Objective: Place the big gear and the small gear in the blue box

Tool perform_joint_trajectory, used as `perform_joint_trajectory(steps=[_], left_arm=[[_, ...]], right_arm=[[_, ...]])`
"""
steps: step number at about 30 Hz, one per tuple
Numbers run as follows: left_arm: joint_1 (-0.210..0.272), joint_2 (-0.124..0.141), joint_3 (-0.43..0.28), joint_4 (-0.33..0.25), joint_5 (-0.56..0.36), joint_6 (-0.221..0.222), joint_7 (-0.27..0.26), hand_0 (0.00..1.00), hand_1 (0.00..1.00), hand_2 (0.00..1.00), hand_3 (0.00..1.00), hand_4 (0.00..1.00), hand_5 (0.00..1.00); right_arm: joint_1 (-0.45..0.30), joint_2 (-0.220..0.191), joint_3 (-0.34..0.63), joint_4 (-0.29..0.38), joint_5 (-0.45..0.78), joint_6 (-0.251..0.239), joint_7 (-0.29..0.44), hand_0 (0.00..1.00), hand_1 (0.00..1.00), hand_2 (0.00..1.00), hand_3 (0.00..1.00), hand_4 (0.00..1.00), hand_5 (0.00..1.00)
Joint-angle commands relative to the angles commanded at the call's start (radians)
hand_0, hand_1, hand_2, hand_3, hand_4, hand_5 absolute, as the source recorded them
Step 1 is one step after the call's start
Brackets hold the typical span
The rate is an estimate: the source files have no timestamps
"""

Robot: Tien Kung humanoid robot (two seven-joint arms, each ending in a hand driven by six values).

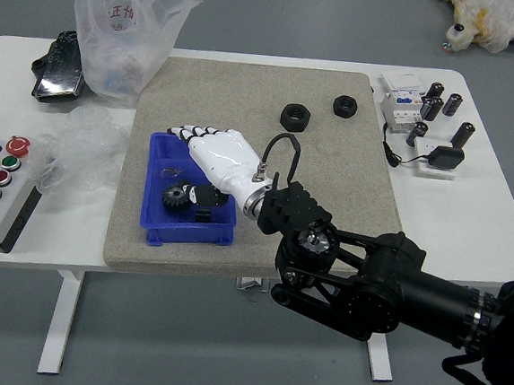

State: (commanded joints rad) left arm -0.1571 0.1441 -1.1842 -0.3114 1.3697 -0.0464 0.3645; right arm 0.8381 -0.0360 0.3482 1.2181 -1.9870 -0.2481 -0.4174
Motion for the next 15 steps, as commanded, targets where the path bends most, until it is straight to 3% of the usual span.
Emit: perform_joint_trajectory(steps=[6,7,15], left_arm=[[0.000,-0.001,0.010,0.001,-0.011,0.001,-0.004,0.761,0.598,0.555,0.712,0.734,0.556],[0.000,-0.002,0.011,0.001,-0.012,0.002,-0.004,0.761,0.598,0.556,0.712,0.733,0.556],[0.003,-0.002,0.018,0.002,-0.023,0.005,-0.007,0.761,0.597,0.556,0.712,0.733,0.556]], right_arm=[[-0.010,-0.041,0.096,0.023,-0.001,-0.028,0.021,0.569,0.844,0.931,0.957,0.708,0.230],[-0.014,-0.049,0.116,0.031,0.003,-0.037,0.027,0.529,0.813,0.890,0.910,0.725,0.273],[-0.101,-0.142,0.322,0.103,0.126,-0.117,0.118,0.528,0.797,0.865,0.879,0.709,0.280]])
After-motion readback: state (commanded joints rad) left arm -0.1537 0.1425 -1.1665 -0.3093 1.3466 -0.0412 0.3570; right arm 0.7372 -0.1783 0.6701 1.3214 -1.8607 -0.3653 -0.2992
